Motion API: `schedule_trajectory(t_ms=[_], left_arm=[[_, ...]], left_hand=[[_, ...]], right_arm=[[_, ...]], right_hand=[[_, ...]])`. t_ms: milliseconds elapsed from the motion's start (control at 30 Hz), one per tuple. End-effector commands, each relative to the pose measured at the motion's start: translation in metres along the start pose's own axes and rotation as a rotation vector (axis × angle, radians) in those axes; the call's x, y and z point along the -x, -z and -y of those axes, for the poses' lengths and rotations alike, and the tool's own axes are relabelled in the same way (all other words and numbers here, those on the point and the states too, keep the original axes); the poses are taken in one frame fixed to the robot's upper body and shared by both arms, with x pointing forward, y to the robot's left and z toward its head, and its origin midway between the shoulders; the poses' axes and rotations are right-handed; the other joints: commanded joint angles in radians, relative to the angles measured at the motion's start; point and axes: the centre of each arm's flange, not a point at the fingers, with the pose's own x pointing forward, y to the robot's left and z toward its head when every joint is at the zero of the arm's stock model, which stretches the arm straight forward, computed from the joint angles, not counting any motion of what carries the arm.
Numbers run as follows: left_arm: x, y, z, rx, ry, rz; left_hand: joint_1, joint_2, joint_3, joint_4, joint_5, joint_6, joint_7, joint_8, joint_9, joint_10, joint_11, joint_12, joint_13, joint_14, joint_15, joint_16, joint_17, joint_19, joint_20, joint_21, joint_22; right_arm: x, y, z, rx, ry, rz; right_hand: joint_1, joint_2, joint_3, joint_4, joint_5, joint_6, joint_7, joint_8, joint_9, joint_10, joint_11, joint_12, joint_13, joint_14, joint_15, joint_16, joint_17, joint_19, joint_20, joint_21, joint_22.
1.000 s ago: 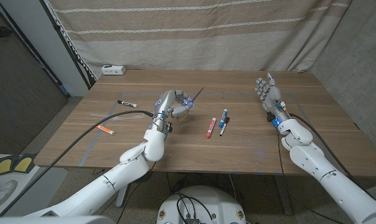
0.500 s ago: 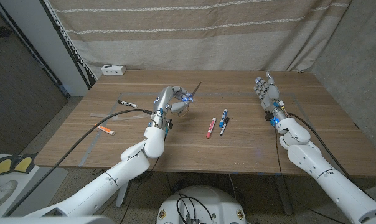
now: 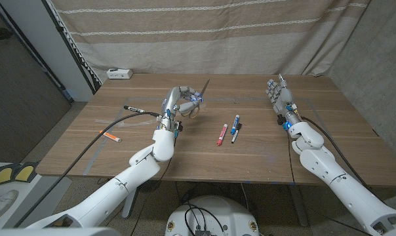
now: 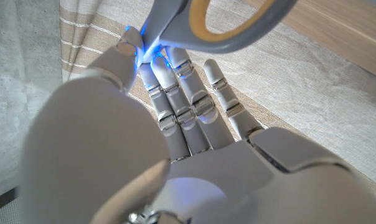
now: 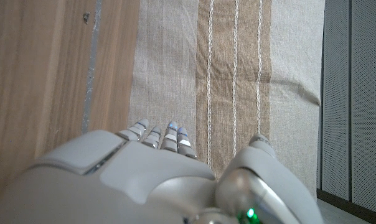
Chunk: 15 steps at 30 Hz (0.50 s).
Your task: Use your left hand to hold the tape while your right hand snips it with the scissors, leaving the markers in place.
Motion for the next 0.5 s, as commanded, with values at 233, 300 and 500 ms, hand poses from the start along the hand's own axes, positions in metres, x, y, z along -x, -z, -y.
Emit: schedule_trajectory(t_ms=[233,300,500], left_arm=[[-0.012,0.0034,0.0067,0.125,-0.005,-0.002],[-0.0126,0.0035,0.0075,0.133,-0.003,-0.002],[-0.015,0.0053,0.0089,0.193,0.0,-0.012]], left_hand=[[0.075,0.068,0.055,0.04,0.023,0.069,0.09,0.013,0.016,-0.009,0.032,0.0,0.005,0.002,-0.003,0.006,0.018,0.086,-0.08,0.072,-0.029],[0.075,0.066,0.059,0.038,0.025,0.065,0.09,0.014,0.019,-0.017,0.032,0.001,0.012,0.002,-0.003,0.008,0.02,0.104,-0.068,0.081,-0.038],[0.072,0.06,0.072,0.037,0.031,0.054,0.09,0.015,0.025,-0.029,0.037,-0.003,0.013,-0.003,-0.001,0.012,0.028,0.145,-0.036,0.099,-0.071]], right_arm=[[-0.0074,-0.0021,0.0037,0.005,-0.006,0.005],[-0.0073,-0.0027,0.0042,0.006,-0.005,0.005],[-0.0072,-0.0035,0.0049,0.008,-0.005,0.002]], right_hand=[[0.001,0.006,-0.004,-0.007,0.0,-0.005,0.0,-0.001,0.003,0.001,-0.012,0.006,0.002,-0.001,-0.016,0.004,0.003,-0.001,0.003,0.005,0.006],[0.001,0.006,-0.004,-0.007,0.0,-0.005,0.001,-0.001,0.003,0.001,-0.013,0.006,0.002,-0.002,-0.016,0.004,0.003,-0.002,0.003,0.005,0.006],[0.001,0.006,-0.004,-0.007,0.0,-0.005,0.001,-0.001,0.003,0.0,-0.013,0.006,0.002,-0.002,-0.016,0.004,0.003,-0.002,0.008,0.005,0.006]])
